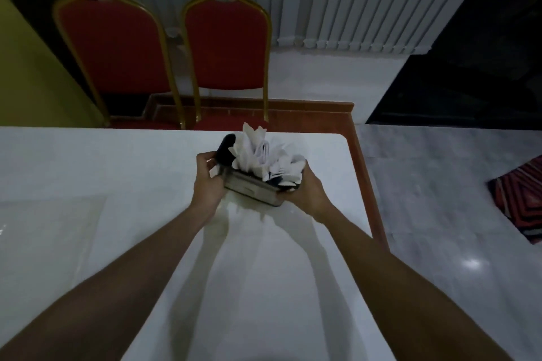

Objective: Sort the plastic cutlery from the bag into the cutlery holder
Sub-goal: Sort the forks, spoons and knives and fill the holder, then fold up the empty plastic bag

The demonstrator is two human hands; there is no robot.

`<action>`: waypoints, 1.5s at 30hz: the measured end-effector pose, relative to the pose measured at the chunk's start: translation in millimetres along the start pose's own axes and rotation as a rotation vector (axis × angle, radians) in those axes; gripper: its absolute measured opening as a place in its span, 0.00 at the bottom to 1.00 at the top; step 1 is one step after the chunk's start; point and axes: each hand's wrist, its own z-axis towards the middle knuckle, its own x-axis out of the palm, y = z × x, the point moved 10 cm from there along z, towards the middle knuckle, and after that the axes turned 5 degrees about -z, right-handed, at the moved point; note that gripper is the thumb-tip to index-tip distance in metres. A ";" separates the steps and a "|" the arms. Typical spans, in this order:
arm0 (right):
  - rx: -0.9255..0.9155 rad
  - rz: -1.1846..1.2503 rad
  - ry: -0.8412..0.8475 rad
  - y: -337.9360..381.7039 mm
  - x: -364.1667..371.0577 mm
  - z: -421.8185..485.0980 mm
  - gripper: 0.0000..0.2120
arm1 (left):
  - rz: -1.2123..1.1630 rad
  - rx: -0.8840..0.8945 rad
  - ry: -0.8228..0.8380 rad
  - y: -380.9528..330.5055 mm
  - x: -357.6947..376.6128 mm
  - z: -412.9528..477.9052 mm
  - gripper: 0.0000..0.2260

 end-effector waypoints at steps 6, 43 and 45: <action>0.005 0.025 0.150 27.4 57.7 48.4 0.34 | -0.036 -0.045 -0.097 6.8 -64.6 14.1 0.20; 0.220 -0.043 0.436 80.0 367.1 -75.7 0.08 | 1.188 -0.031 -0.126 100.4 -339.2 -101.5 0.07; 0.234 -0.038 0.432 81.7 376.7 -76.2 0.11 | 1.115 0.034 -0.072 104.1 -332.3 -100.1 0.09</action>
